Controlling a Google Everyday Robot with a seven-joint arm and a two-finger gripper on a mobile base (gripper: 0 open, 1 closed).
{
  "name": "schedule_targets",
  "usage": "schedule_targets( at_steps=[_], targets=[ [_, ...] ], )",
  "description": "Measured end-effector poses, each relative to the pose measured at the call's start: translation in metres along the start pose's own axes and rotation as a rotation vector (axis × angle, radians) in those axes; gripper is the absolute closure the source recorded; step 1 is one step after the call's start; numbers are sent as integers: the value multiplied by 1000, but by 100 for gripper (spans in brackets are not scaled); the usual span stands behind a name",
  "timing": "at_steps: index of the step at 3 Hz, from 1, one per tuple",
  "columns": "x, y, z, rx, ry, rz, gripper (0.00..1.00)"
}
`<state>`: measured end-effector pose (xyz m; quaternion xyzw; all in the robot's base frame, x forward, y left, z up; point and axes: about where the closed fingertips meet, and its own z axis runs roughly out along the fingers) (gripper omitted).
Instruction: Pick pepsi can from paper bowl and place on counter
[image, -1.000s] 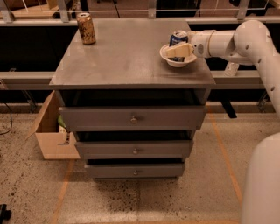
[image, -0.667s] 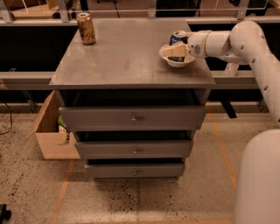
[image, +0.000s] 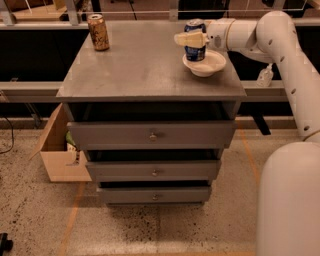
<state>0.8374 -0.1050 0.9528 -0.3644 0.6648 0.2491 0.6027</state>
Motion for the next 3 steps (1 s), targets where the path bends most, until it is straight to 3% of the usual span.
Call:
schedule_targets(
  at_steps=[1,3],
  targets=[
    [-43,18,18,-51,-67,6,98],
    [-58,74,87,-188,-105,42,100]
  ],
)
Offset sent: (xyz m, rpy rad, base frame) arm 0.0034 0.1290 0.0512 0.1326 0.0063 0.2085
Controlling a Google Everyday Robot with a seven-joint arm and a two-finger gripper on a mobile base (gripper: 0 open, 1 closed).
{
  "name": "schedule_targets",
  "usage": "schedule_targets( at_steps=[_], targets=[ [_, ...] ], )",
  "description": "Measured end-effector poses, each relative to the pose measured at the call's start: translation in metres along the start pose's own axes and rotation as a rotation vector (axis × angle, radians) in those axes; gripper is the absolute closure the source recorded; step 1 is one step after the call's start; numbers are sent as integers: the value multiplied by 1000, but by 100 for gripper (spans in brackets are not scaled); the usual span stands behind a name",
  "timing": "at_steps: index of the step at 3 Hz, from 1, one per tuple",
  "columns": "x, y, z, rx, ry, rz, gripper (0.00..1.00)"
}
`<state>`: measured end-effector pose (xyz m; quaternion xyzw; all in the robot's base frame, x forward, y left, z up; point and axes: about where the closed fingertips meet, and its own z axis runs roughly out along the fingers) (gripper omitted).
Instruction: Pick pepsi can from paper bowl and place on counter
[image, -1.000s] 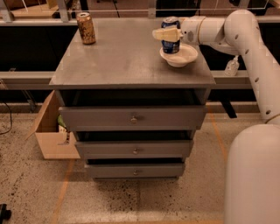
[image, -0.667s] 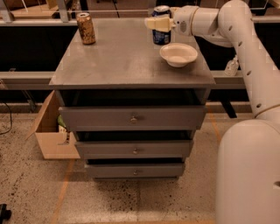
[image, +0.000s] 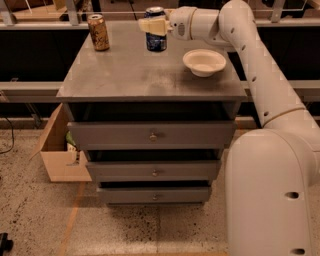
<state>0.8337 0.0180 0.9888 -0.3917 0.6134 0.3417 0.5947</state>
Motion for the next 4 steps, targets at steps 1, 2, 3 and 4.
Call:
schedule_targets(
  at_steps=[1,2,3,4],
  targets=[
    [15,14,26,-20,-9,13,100],
    [35,27,44,-1,-18,0,100],
    [56,40,55,24,-21,-10,81],
    [71,48,60,45,-22,-24,58]
  ],
)
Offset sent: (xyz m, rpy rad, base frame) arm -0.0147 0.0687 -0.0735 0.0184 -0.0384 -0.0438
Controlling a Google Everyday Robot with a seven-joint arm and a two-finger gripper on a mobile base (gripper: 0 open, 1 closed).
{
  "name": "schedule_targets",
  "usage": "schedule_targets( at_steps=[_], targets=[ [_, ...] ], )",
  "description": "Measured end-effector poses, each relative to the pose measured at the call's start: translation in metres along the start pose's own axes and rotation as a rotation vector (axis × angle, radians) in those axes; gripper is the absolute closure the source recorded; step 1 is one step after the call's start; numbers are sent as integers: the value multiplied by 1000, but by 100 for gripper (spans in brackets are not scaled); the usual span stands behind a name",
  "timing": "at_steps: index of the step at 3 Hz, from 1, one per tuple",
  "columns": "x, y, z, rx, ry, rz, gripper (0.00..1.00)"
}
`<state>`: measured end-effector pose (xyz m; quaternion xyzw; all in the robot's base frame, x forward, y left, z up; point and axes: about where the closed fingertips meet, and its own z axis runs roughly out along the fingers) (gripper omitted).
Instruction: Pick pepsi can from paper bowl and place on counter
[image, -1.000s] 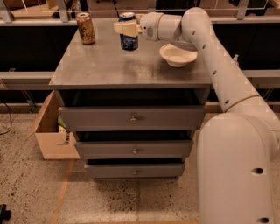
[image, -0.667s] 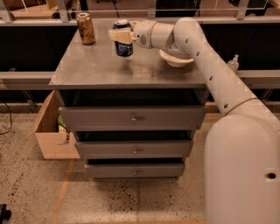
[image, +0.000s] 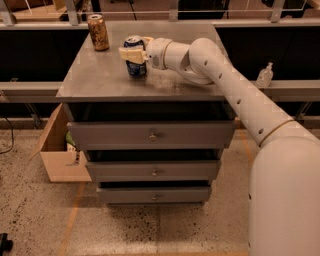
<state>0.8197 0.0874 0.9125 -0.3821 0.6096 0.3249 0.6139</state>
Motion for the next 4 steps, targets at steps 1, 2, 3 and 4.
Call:
schedule_targets(
  at_steps=[1,2,3,4],
  targets=[
    [9,4,1,22,-2,-9,27],
    [9,4,1,22,-2,-9,5],
    [9,-3,-9,36,35,-26,0],
    [1,-24,-40,94,68,-35,0]
  ],
)
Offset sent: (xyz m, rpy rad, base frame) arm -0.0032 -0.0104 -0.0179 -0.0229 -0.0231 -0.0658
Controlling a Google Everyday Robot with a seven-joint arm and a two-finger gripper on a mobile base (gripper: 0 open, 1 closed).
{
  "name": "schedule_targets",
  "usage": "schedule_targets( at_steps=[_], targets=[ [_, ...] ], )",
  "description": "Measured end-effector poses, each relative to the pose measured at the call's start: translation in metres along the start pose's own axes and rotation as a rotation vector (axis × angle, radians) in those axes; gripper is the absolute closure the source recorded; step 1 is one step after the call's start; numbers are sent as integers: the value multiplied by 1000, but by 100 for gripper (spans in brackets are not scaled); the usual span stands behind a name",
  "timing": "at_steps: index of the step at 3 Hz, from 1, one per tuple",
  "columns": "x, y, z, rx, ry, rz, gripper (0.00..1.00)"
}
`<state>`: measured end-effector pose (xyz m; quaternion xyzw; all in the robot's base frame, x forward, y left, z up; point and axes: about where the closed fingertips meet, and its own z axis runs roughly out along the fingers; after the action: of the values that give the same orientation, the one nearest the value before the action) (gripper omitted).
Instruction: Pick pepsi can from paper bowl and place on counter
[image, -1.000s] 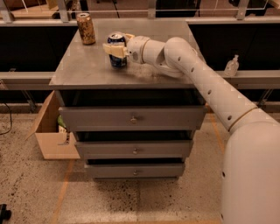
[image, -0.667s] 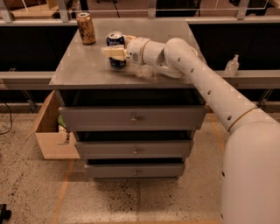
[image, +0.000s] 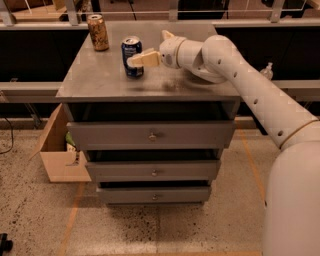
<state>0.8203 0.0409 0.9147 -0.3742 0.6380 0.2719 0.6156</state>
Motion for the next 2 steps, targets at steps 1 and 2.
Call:
schedule_targets(
  at_steps=[1,2],
  targets=[
    [-1,-34,-54,118,59,-5,0],
    [0,-72,-119,287,149,-4,0]
  ],
)
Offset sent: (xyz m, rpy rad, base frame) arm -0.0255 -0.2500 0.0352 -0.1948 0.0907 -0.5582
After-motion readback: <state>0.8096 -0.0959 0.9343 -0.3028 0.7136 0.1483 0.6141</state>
